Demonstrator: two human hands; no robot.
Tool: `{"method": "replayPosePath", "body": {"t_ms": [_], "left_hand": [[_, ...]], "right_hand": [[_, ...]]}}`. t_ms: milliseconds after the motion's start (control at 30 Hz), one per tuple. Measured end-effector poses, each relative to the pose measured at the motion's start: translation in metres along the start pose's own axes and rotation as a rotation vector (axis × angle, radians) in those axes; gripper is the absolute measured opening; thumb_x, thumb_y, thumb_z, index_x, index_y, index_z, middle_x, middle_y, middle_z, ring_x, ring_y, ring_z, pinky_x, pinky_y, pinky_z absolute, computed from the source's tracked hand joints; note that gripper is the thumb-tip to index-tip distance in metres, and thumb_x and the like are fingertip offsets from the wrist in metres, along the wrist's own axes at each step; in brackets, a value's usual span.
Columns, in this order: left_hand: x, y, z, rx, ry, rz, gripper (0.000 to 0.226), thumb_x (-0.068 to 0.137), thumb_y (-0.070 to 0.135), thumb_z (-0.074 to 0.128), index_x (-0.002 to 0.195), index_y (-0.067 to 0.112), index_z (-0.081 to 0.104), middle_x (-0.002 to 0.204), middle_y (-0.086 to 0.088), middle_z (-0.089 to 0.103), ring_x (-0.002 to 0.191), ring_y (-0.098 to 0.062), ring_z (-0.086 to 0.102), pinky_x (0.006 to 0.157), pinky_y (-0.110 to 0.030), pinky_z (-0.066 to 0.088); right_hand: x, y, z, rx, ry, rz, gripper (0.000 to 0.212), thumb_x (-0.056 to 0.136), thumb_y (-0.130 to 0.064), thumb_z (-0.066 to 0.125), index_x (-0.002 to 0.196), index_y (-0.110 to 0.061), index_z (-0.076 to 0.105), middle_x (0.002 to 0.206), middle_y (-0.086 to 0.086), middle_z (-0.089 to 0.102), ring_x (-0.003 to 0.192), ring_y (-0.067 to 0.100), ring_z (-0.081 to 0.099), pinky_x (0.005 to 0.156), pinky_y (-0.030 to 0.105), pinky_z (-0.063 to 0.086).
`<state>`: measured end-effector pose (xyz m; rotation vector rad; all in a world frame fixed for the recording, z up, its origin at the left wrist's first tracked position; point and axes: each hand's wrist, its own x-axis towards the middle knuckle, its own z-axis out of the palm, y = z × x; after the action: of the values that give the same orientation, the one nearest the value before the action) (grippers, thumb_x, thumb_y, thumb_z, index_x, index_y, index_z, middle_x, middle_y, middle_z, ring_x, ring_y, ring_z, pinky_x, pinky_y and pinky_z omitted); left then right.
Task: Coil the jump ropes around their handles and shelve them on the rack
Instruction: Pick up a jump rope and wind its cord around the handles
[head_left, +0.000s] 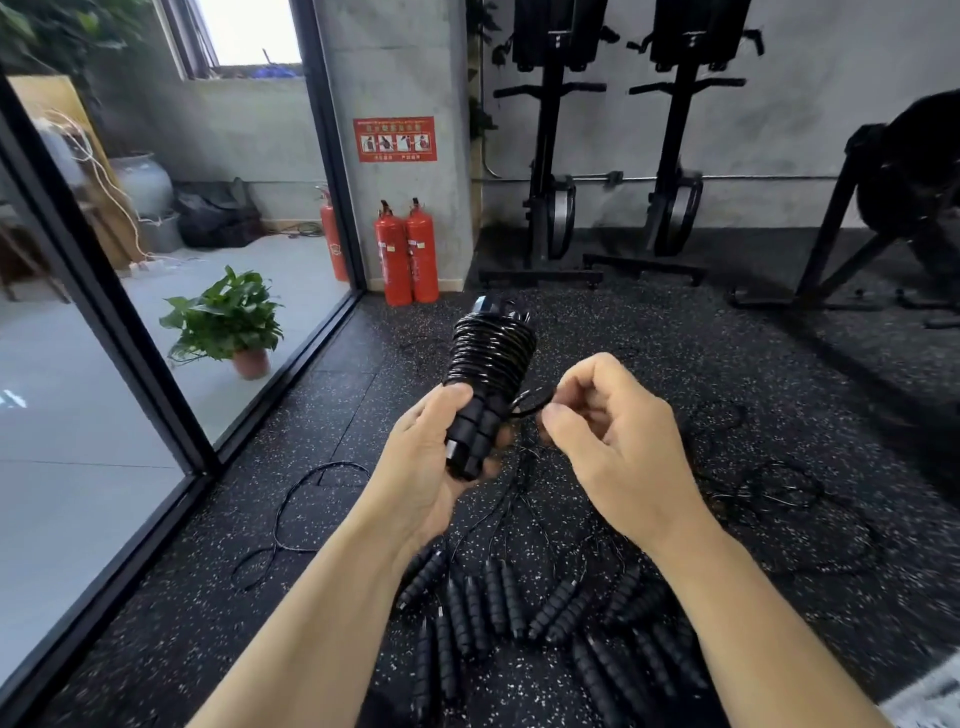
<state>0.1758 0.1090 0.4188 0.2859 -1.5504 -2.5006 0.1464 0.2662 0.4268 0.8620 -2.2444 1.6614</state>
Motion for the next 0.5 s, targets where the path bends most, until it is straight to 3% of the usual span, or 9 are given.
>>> {"method": "replayPosePath", "body": {"t_ms": [100,267,400,500], "left_hand": [[0.016,-0.010,-0.004,-0.031,0.048,0.003,0.021,0.101,0.020,0.044,0.097,0.008,0.062,0.083,-0.010,0.071,0.060,-0.017,0.060,0.049,-0.026,0.043],[0.040,-0.029,-0.006,-0.109,0.134,-0.039,0.018,0.099,0.023,0.047,0.096,0.011,0.060,0.077,-0.007,0.068,0.060,-0.014,0.059,0.051,-0.027,0.043],[0.052,-0.045,-0.012,-0.138,0.155,-0.068,0.019,0.099,0.022,0.047,0.092,0.011,0.061,0.077,-0.008,0.069,0.059,-0.016,0.061,0.052,-0.027,0.043],[0.057,-0.057,-0.017,-0.163,0.145,-0.094,0.023,0.099,0.023,0.047,0.098,0.007,0.064,0.083,-0.011,0.069,0.061,-0.018,0.062,0.049,-0.024,0.045]], "right_hand": [[0.006,0.014,0.020,-0.015,0.037,-0.020,0.020,0.088,-0.017,0.067,0.102,-0.021,0.054,0.085,-0.010,0.065,0.079,0.005,0.063,0.069,0.017,0.050],[0.014,0.045,0.050,-0.044,0.234,0.024,0.050,0.078,-0.037,0.077,0.116,-0.029,0.045,0.091,-0.012,0.064,0.087,0.006,0.064,0.079,0.023,0.051],[0.021,0.070,0.068,-0.118,0.391,0.048,0.045,0.080,-0.037,0.075,0.117,-0.025,0.052,0.097,-0.012,0.059,0.091,0.002,0.058,0.080,0.012,0.044],[0.028,0.081,0.072,-0.126,0.420,0.053,0.037,0.082,-0.033,0.074,0.114,-0.023,0.057,0.106,-0.012,0.056,0.095,0.001,0.057,0.081,0.012,0.045]]}}
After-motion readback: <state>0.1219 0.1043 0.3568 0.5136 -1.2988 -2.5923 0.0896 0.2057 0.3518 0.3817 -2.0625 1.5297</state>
